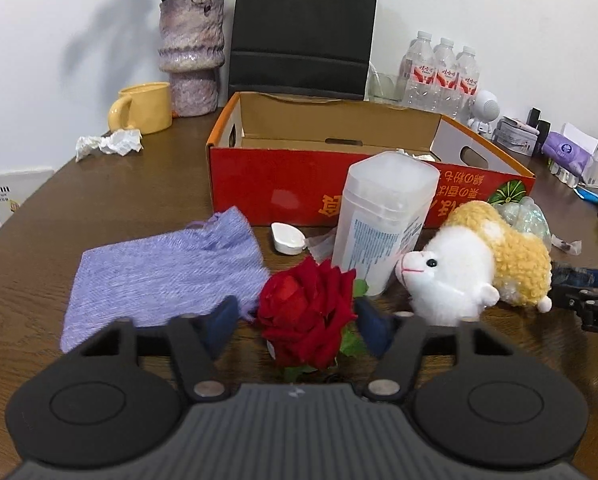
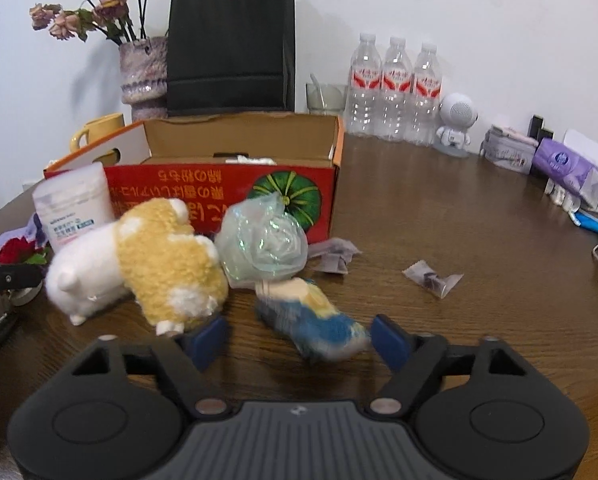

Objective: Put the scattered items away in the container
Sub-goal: 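Grasp the red rose with the left tool while the right tool grasps the blue wrapper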

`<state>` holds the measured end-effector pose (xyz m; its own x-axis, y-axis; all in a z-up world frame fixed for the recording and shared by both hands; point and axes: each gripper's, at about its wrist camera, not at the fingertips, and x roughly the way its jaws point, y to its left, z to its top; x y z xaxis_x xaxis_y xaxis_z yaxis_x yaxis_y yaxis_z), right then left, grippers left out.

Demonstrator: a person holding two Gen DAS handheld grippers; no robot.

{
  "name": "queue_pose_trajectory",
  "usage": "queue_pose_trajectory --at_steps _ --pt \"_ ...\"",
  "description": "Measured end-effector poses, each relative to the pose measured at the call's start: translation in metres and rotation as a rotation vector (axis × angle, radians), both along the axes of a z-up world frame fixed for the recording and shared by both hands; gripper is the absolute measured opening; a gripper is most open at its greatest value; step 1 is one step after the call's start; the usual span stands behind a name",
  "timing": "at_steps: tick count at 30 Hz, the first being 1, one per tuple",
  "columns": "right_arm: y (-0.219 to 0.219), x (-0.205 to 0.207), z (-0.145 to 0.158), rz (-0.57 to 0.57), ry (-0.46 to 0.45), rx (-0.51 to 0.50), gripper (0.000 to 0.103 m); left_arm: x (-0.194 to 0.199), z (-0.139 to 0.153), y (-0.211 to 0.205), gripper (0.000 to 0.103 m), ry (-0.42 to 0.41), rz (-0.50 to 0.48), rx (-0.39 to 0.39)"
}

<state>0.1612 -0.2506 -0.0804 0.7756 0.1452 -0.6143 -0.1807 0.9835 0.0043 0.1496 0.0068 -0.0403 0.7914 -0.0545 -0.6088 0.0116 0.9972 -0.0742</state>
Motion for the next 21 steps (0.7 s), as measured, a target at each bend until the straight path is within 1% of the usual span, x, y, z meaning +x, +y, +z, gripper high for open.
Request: queue_pose_trajectory --at_steps 1,2,3,4,5,10,15,18,21 --pt "-0.001 0.001 -0.001 0.001 0.007 0.009 0.054 0.0 0.0 0.0 0.043 -0.001 -0.006 -0.004" --pt "-0.002 0.001 -0.001 0.006 0.01 0.019 0.042 -0.001 0.0 0.001 0.042 -0.006 -0.015 -0.007" --pt "-0.003 0.0 -0.001 0.008 0.005 0.026 0.037 -0.003 0.0 0.002 0.041 -0.011 -0.02 -0.009" --pt "-0.004 -0.001 0.0 0.011 -0.001 0.035 0.022 -0.004 0.0 0.001 0.04 -0.015 -0.022 -0.006" --pt "-0.004 -0.002 0.001 0.012 -0.007 0.042 0.018 -0.006 0.0 0.001 0.04 -0.02 -0.023 -0.003" --pt "-0.005 -0.01 0.007 0.021 -0.051 0.049 0.013 -0.014 0.002 0.003 0.039 -0.031 -0.027 -0.008" --pt "-0.004 -0.023 0.016 0.032 -0.113 0.052 0.011 -0.021 0.008 0.008 0.039 -0.041 -0.019 -0.029" --pt "-0.004 -0.03 0.023 0.036 -0.145 0.058 0.011 -0.026 0.016 0.011 0.039 -0.054 -0.02 -0.052" --pt "-0.003 -0.031 0.034 0.046 -0.172 0.071 0.011 -0.026 0.03 0.014 0.039 -0.088 -0.033 -0.063"
